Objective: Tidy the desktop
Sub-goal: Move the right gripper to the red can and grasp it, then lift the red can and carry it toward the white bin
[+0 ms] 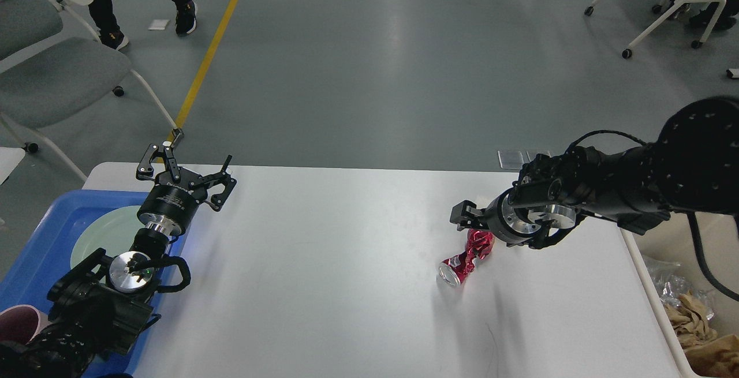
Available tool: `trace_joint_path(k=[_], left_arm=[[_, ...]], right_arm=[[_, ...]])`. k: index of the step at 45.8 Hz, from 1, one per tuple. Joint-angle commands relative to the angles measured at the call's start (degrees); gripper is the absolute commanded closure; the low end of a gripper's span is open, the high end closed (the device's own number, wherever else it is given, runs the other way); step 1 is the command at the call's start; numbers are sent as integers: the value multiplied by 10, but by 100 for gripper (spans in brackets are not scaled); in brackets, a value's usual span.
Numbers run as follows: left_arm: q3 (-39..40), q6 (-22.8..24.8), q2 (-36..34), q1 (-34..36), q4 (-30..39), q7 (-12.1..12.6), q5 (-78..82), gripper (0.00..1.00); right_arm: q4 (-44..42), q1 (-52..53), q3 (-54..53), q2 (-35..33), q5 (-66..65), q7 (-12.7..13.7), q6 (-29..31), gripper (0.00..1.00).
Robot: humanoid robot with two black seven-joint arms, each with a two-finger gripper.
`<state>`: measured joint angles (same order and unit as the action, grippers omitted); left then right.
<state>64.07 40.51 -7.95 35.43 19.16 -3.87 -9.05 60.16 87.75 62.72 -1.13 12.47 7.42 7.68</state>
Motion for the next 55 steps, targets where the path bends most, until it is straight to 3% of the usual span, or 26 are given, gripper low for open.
trace_joint_path(k=[1,18,29,36,43,47,55], left_arm=[[0,0,0,0,0,0,0,4],[0,0,0,0,0,0,0,4],[0,0,0,0,0,0,0,4],[0,0,0,0,0,0,0,4],[0,0,0,0,0,0,0,4],[0,0,0,0,0,0,0,4],[0,-1,0,0,0,0,0,4]], right_arm=[[-24,-28,-9,15,0,0,-5,0],[-138,-132,-34,47,0,0,-7,0],[-152,-164,-34,53,0,1,-47,2],[-149,-165,-34,60,0,2,-48,25],[-145,-165,-35,61,0,35,-48,75],[-144,-166,-38,61,0,43,-48,99],[-125,-156,-42,61,0,44,-43,100]])
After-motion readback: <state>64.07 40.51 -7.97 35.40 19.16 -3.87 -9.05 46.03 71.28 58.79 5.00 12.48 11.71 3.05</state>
